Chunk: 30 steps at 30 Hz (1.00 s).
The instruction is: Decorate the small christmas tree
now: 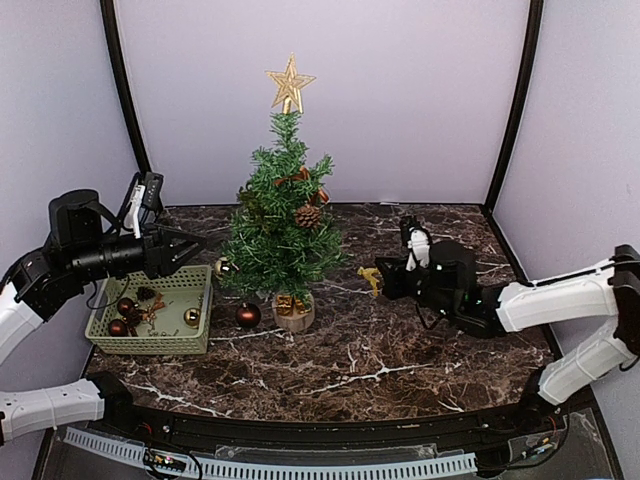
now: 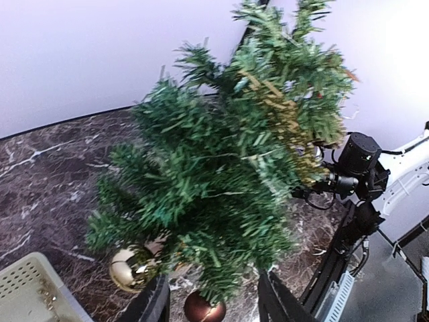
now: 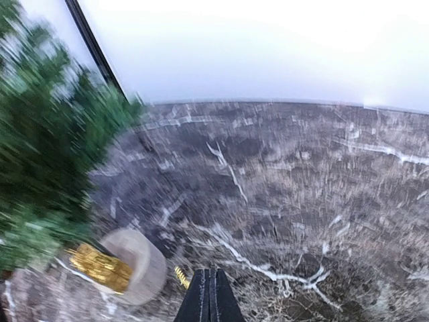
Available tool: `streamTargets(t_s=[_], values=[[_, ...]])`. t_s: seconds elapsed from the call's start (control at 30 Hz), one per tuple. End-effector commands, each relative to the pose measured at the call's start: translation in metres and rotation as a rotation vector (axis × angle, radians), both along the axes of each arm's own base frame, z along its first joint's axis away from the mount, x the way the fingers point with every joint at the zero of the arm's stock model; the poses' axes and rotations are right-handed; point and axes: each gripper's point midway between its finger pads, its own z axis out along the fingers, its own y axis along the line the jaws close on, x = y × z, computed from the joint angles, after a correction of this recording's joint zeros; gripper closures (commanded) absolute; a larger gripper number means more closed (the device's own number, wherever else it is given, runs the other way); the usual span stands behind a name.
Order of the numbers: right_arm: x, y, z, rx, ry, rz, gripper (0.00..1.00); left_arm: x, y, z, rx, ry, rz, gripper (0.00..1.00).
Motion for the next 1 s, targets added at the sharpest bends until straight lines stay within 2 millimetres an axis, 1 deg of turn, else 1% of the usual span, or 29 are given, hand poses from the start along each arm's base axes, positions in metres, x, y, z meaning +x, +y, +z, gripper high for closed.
streamTargets(t_s=[0.0, 0.03, 0.07, 0.1, 0.13, 0.17, 0.2, 0.23, 0.27, 0.3, 0.33, 0.4, 0.43, 0.47, 0.53, 0.57, 0.6, 0.63, 0.67, 0.7, 0.73, 0.83, 0.9, 0.93, 0.97], values=[[-0.025, -0.008, 0.054, 0.114, -0.053, 0.058, 1.0, -0.023, -0.024, 0.054, -0.11, -0.158, -0.188, 0.54], [-0.031, -0.01, 0.069, 0.135, -0.072, 0.076, 1.0, -0.028, -0.031, 0.06, -0.117, -0.17, -0.218, 0.54], [-0.038, -0.011, 0.084, 0.157, -0.09, 0.101, 1.0, -0.027, -0.034, 0.063, -0.113, -0.184, -0.208, 0.54], [-0.045, -0.012, 0.098, 0.178, -0.108, 0.133, 1.0, -0.035, -0.048, 0.066, -0.103, -0.195, -0.255, 0.54], [-0.052, -0.012, 0.11, 0.192, -0.12, 0.165, 1.0, -0.032, -0.052, 0.066, -0.086, -0.206, -0.233, 0.54], [-0.059, -0.01, 0.123, 0.206, -0.129, 0.204, 1.0, -0.043, -0.071, 0.066, -0.069, -0.208, -0.295, 0.54], [-0.067, -0.008, 0.133, 0.212, -0.135, 0.245, 1.0, -0.052, -0.083, 0.066, -0.06, -0.211, -0.323, 0.54], [-0.073, -0.006, 0.141, 0.218, -0.135, 0.283, 1.0, -0.05, -0.095, 0.067, -0.045, -0.208, -0.338, 0.54], [-0.079, -0.004, 0.15, 0.23, -0.135, 0.314, 1.0, -0.058, -0.106, 0.068, -0.037, -0.216, -0.368, 0.54], [-0.085, -0.003, 0.157, 0.241, -0.133, 0.342, 1.0, -0.057, -0.118, 0.07, -0.025, -0.215, -0.381, 0.53], [-0.09, -0.002, 0.165, 0.254, -0.135, 0.366, 1.0, -0.065, -0.129, 0.07, -0.009, -0.229, -0.404, 0.51], [-0.099, 0.0, 0.181, 0.287, -0.139, 0.41, 1.0, -0.07, -0.155, 0.078, 0.018, -0.251, -0.43, 0.48], [-0.104, 0.002, 0.188, 0.303, -0.144, 0.434, 1.0, -0.072, -0.161, 0.078, 0.031, -0.253, -0.436, 0.46], [-0.109, 0.004, 0.194, 0.313, -0.15, 0.458, 1.0, -0.075, -0.173, 0.082, 0.043, -0.265, -0.434, 0.45], [-0.117, 0.009, 0.207, 0.33, -0.163, 0.492, 1.0, -0.073, -0.187, 0.083, 0.054, -0.256, -0.411, 0.44], [-0.12, 0.011, 0.212, 0.335, -0.17, 0.504, 1.0, -0.067, -0.189, 0.085, 0.056, -0.257, -0.371, 0.4], [-0.123, 0.014, 0.216, 0.339, -0.176, 0.514, 1.0, -0.068, -0.197, 0.083, 0.053, -0.245, -0.368, 0.37], [-0.126, 0.017, 0.221, 0.344, -0.184, 0.524, 1.0, -0.066, -0.2, 0.087, 0.04, -0.252, -0.354, 0.36], [-0.129, 0.019, 0.228, 0.354, -0.2, 0.536, 1.0, -0.067, -0.207, 0.082, 0.046, -0.25, -0.355, 0.33], [-0.131, 0.021, 0.232, 0.361, -0.21, 0.544, 1.0, -0.064, -0.209, 0.083, 0.047, -0.258, -0.332, 0.32], [-0.134, 0.024, 0.237, 0.368, -0.219, 0.556, 1.0, -0.063, -0.214, 0.079, 0.058, -0.255, -0.325, 0.29], [-0.141, 0.032, 0.246, 0.382, -0.24, 0.589, 1.0, -0.053, -0.219, 0.072, 0.091, -0.245, -0.276, 0.25], [-0.145, 0.037, 0.249, 0.383, -0.248, 0.603, 1.0, -0.048, -0.221, 0.069, 0.111, -0.235, -0.251, 0.22], [-0.145, 0.039, 0.249, 0.381, -0.25, 0.608, 1.0, -0.047, -0.222, 0.067, 0.119, -0.23, -0.245, 0.16], [-0.146, 0.041, 0.249, 0.38, -0.252, 0.613, 1.0, -0.045, -0.222, 0.068, 0.121, -0.23, -0.235, 0.14]])
